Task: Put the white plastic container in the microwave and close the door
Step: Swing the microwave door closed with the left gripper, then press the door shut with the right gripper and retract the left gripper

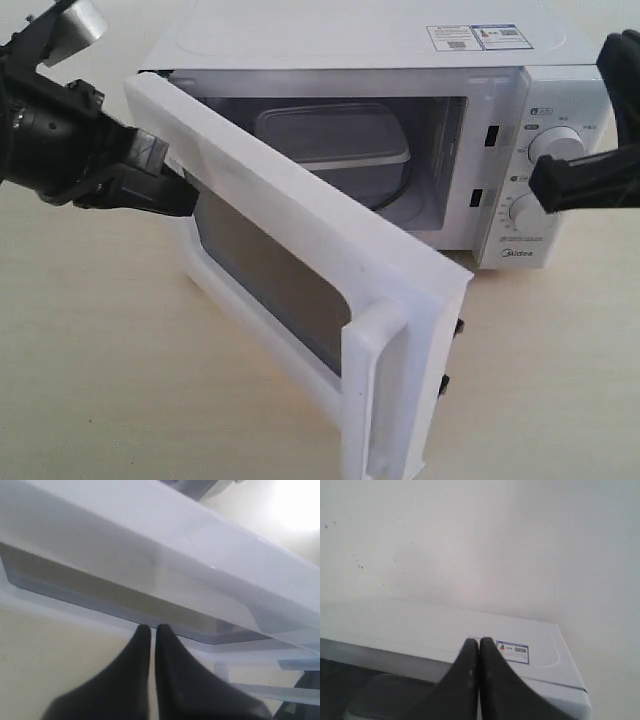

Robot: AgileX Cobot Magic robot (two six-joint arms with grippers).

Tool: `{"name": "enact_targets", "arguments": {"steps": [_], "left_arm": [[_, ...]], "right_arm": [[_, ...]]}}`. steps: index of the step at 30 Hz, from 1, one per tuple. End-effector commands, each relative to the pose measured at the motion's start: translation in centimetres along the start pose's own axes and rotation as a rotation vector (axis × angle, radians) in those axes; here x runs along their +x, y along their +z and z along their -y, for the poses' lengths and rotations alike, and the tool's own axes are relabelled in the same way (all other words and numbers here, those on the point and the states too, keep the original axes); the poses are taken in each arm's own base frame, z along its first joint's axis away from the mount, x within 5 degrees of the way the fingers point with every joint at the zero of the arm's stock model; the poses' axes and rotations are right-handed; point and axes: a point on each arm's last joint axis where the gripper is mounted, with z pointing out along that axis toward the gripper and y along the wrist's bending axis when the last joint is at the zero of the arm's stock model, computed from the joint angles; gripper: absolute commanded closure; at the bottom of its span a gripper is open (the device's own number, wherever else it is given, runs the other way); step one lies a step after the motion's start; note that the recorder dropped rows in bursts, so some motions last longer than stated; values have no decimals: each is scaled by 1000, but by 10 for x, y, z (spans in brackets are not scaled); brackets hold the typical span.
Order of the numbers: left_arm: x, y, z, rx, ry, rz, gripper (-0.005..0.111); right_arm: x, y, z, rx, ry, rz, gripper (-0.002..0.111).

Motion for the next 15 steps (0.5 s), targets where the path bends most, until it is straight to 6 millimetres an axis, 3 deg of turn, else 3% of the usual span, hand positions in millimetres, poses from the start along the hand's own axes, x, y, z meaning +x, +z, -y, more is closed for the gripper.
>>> {"name": "enact_targets", "arguments": {"steps": [1,15], "left_arm": [[-10,8,0,11,12,74,102],[-24,42,-27,-64,7,185,102]], "right_arm": [[-13,5,-4,-31,27,23,108],[-10,5,-16,-162,16,-24,108]]}}
